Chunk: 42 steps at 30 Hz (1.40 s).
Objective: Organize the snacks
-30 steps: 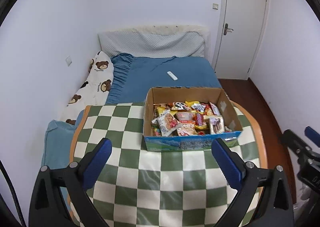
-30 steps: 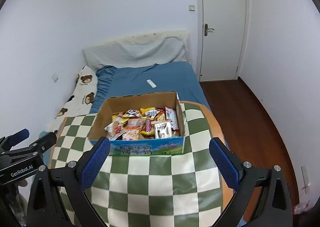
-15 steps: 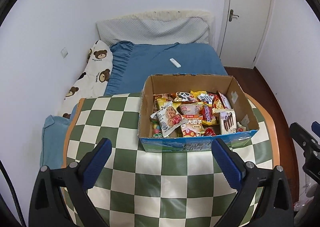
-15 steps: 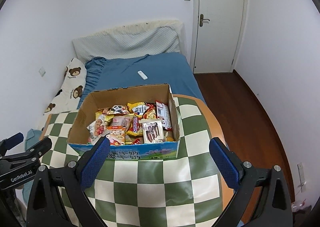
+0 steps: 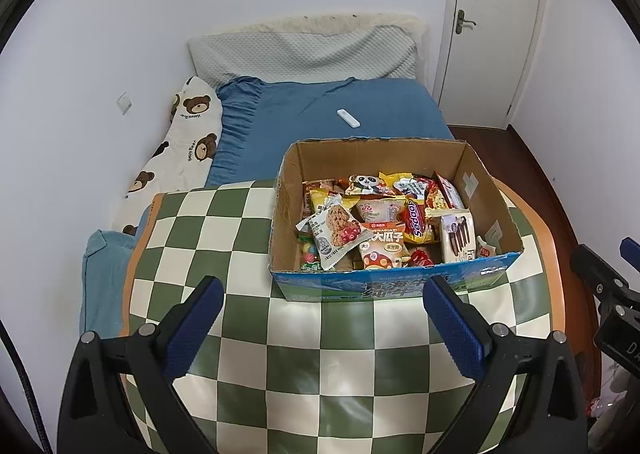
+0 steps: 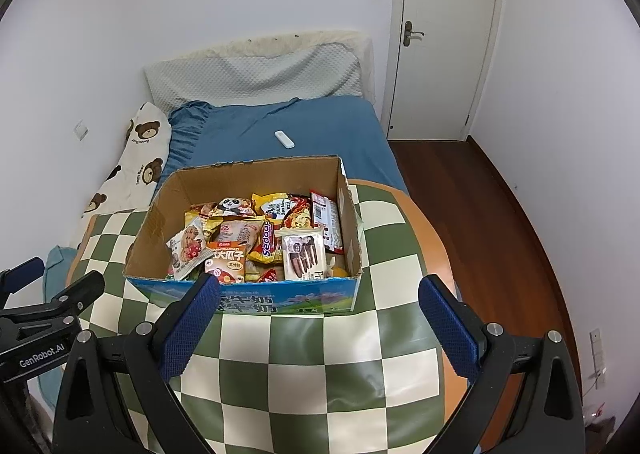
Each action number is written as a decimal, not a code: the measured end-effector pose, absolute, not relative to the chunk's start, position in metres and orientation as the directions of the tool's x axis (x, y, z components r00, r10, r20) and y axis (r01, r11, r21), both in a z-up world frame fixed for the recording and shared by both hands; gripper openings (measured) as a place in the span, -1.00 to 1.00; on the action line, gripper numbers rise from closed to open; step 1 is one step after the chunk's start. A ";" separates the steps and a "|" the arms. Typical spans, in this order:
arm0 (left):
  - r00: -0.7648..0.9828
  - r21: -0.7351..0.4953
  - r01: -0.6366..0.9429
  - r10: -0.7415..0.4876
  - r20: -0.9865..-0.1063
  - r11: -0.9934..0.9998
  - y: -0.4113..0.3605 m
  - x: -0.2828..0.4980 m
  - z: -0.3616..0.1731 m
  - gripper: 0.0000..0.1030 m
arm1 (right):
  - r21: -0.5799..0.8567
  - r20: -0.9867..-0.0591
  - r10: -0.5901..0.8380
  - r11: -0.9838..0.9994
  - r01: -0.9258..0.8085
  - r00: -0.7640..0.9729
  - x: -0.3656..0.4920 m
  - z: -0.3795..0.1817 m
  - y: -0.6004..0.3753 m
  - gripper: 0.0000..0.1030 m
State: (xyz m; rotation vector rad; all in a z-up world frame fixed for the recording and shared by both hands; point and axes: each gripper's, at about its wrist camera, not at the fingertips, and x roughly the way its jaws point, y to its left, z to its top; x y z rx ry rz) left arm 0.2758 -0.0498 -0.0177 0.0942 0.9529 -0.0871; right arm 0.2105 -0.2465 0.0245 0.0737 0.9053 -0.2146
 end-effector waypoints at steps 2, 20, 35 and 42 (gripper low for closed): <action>0.575 0.039 0.116 -0.035 -0.818 0.993 -0.050 0.276 -0.018 0.99 | -0.028 -0.788 -0.154 0.976 0.215 0.597 0.210 0.024 -0.246 0.97; 0.578 0.024 0.126 -0.054 -0.814 0.992 -0.051 0.273 -0.012 0.99 | -0.018 -0.790 -0.140 0.979 0.205 0.597 0.209 0.031 -0.243 0.97; 0.576 0.021 0.129 -0.058 -0.816 0.991 -0.052 0.272 -0.009 0.99 | -0.013 -0.793 -0.129 0.981 0.195 0.595 0.209 0.030 -0.244 0.97; 0.577 0.023 0.128 -0.056 -0.815 0.991 -0.053 0.271 -0.007 0.99 | -0.011 -0.793 -0.124 0.982 0.188 0.597 0.210 0.030 -0.241 0.97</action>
